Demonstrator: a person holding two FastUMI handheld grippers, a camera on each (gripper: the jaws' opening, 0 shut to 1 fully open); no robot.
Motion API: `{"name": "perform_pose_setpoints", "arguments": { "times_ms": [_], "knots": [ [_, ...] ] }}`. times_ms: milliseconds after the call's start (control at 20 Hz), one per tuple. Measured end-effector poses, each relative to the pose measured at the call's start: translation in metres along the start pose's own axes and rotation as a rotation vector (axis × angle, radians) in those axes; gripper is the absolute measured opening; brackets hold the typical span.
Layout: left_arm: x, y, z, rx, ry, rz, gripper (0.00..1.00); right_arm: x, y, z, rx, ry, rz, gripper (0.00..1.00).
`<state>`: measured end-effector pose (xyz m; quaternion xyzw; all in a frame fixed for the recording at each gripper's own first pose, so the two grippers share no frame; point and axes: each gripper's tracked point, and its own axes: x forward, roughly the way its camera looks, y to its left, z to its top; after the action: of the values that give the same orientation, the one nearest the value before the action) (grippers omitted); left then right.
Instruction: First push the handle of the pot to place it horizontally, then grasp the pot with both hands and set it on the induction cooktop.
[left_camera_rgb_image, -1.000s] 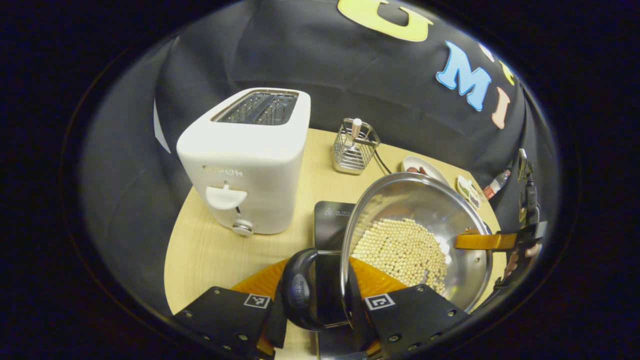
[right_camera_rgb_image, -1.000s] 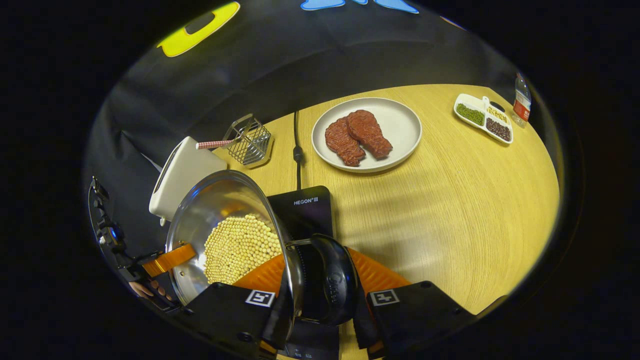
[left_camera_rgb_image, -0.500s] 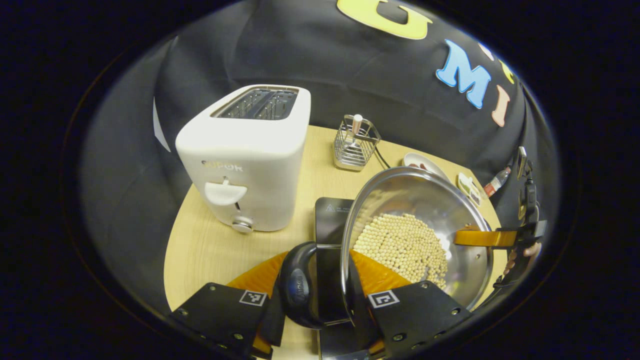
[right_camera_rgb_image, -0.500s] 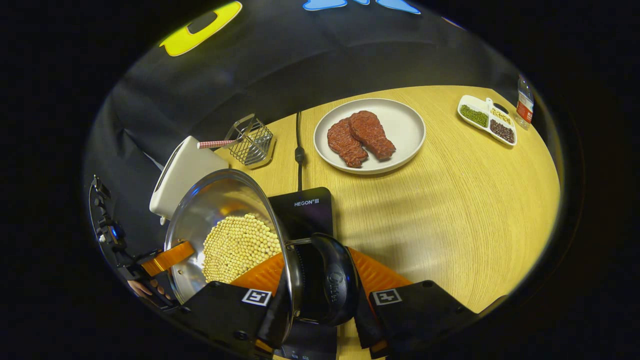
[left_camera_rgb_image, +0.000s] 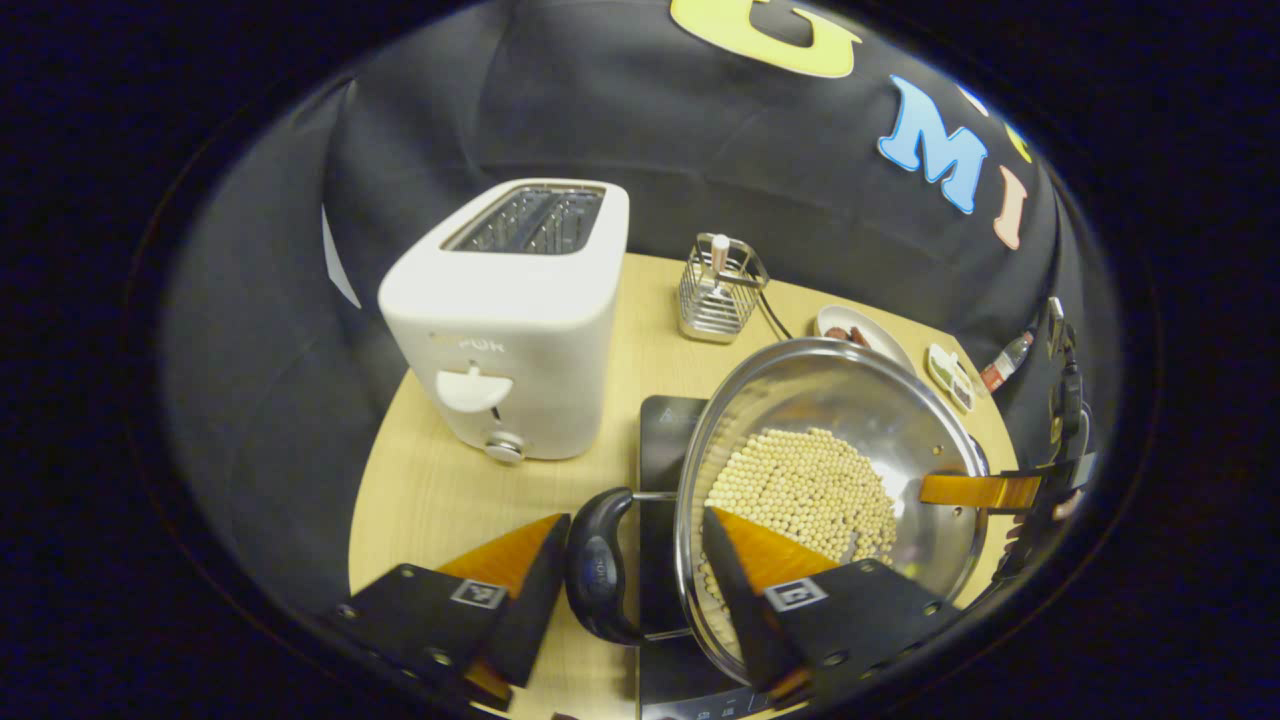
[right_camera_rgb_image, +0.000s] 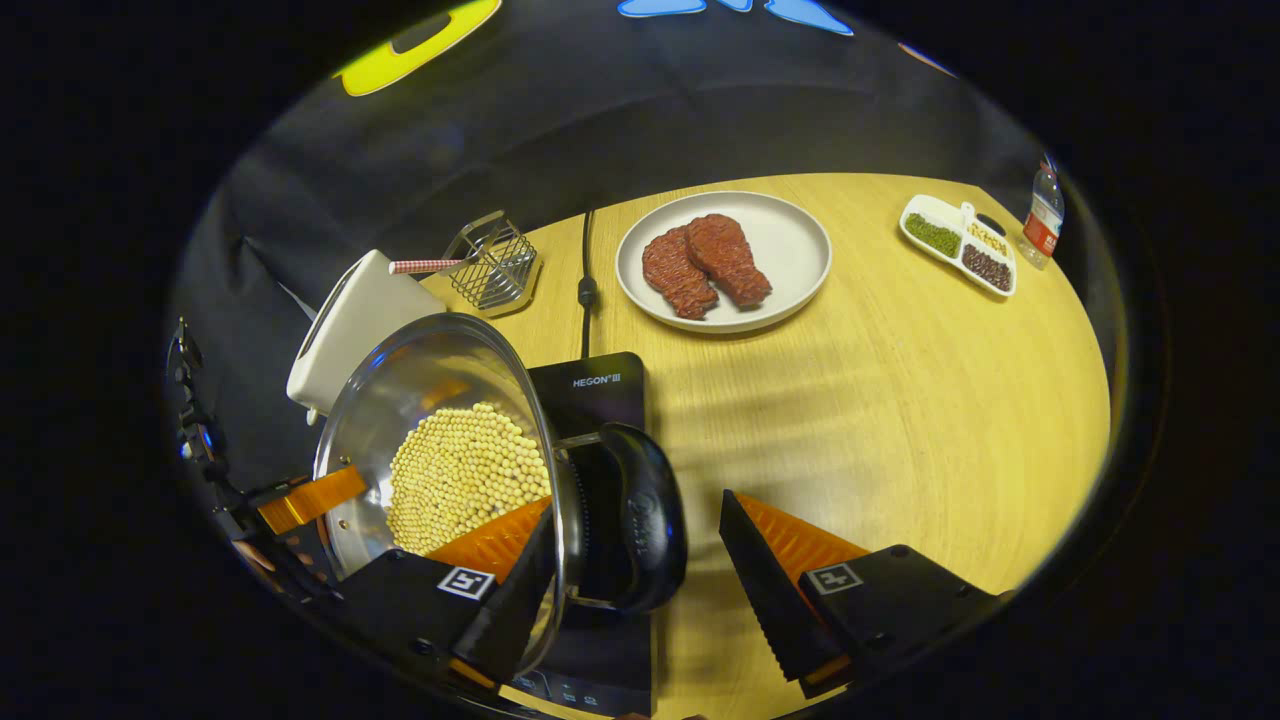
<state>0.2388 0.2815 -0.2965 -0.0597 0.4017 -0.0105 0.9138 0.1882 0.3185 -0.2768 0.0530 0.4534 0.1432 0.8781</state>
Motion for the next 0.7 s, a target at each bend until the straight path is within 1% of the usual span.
{"name": "perform_pose_setpoints", "arguments": {
  "times_ms": [50,100,150,200,250,300,350,400,450,550,600,700],
  "knots": [
    [-0.003,0.000,-0.002,0.012,0.005,0.003,0.91,-0.008,-0.002,0.003,-0.002,-0.015,0.003,0.92],
    [-0.008,0.000,-0.003,0.027,0.017,0.010,0.91,-0.016,-0.003,0.005,-0.003,-0.030,0.005,0.99],
    [-0.017,0.001,-0.001,0.040,0.011,0.020,0.94,-0.026,-0.003,0.006,-0.005,-0.044,0.011,1.00],
    [-0.021,0.002,0.004,0.048,-0.006,0.031,0.92,-0.035,-0.003,0.007,-0.011,-0.058,0.017,0.98],
    [-0.025,0.001,0.008,0.057,-0.021,0.043,0.92,-0.046,-0.004,0.009,-0.017,-0.074,0.021,1.00],
    [-0.031,0.000,0.012,0.066,-0.036,0.053,0.94,-0.056,-0.007,0.010,-0.023,-0.092,0.016,0.98],
    [-0.036,-0.002,0.015,0.075,-0.050,0.061,0.94,-0.065,-0.009,0.010,-0.026,-0.106,0.019,1.00],
    [-0.042,-0.005,0.020,0.080,-0.074,0.065,0.94,-0.077,-0.016,0.011,-0.034,-0.123,0.009,0.97],
    [-0.048,-0.009,0.024,0.083,-0.098,0.069,0.94,-0.088,-0.022,0.012,-0.042,-0.144,0.004,0.99],
    [-0.059,-0.019,0.032,0.092,-0.142,0.079,0.94,-0.113,-0.036,0.015,-0.050,-0.186,-0.001,0.98],
    [-0.064,-0.023,0.036,0.103,-0.164,0.087,0.91,-0.125,-0.045,0.017,-0.050,-0.208,-0.006,0.98],
    [-0.076,-0.035,0.045,0.117,-0.217,0.102,0.91,-0.152,-0.065,0.024,-0.043,-0.264,-0.013,0.98]
  ]
}}
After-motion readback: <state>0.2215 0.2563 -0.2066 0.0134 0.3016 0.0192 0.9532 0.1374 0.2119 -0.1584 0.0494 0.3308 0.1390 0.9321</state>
